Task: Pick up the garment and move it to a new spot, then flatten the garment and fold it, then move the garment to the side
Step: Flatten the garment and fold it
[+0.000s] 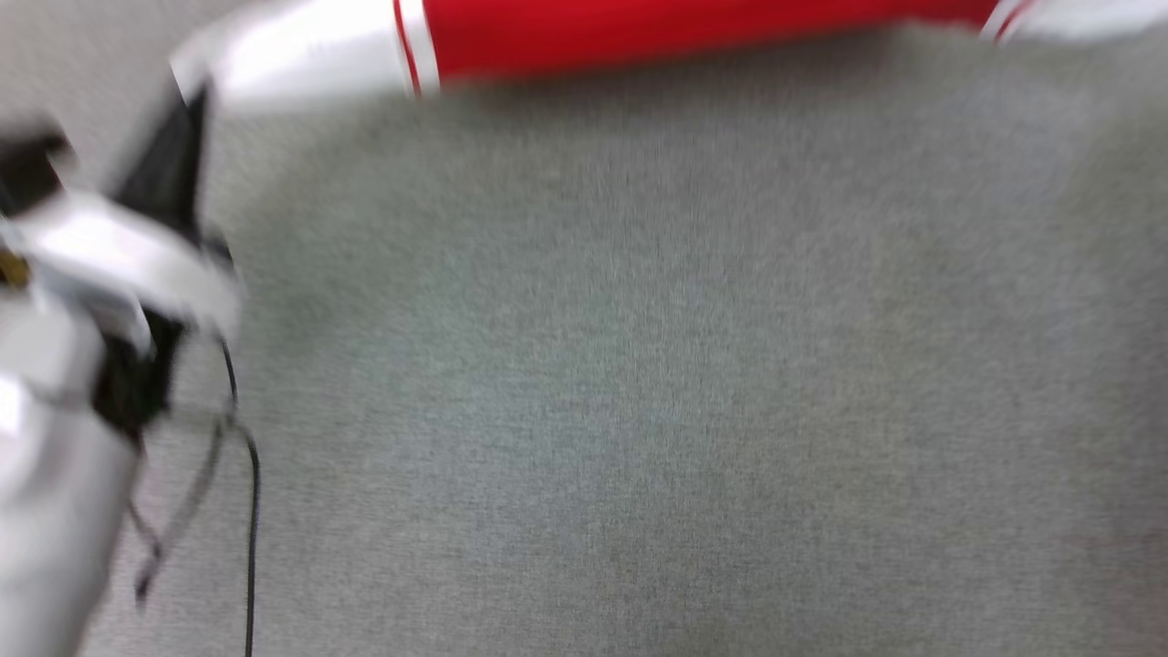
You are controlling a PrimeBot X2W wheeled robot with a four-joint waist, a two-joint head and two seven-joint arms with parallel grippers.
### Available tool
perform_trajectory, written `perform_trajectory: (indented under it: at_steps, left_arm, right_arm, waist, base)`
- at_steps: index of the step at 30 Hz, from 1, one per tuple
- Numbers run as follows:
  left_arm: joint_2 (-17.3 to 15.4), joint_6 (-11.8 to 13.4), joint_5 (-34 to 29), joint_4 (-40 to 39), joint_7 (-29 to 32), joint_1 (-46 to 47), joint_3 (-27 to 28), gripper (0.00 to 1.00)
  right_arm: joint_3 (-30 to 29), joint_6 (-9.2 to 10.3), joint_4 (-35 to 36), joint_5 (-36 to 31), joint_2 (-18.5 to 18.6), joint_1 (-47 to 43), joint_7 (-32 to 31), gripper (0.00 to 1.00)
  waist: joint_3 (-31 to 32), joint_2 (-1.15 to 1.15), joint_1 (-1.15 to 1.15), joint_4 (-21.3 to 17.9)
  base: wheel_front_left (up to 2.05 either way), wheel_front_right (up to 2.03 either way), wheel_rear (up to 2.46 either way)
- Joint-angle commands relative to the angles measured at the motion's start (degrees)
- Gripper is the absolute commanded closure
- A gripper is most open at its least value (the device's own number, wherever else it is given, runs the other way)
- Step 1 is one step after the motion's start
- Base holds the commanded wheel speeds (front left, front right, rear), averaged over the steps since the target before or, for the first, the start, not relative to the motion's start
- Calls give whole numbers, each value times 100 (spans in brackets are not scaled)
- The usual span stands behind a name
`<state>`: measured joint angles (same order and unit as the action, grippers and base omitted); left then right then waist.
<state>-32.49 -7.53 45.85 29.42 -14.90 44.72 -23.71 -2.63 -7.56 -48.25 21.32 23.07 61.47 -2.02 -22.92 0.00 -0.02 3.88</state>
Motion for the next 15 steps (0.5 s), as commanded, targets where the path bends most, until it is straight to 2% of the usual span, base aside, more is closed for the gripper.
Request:
perform_trajectory:
  at_steps: [1, 9, 15]
  left_arm:
    - [-42, 34, -35, -58, -40, -328, 46, 100]
    - [8, 229, -74, -744, -34, -2139, -81, 100]
    - [-91, 439, -22, -1026, 97, -3059, -246, 100]
  right_arm:
    - [64, 14, 81, 132, 64, -283, -37, 100]
    - [603, 13, 1043, 1357, 409, -2445, -562, 100]
    - [960, 13, 1822, 1840, 700, -3780, -904, 100]
  waist:
    - [485, 0, 2, 12]
    - [1203, 0, 2, 69]
    - [1580, 0, 2, 26]
  base:
    - [0, 0, 0]
    - [0, 0, 0]
    - [0, 0, 0]
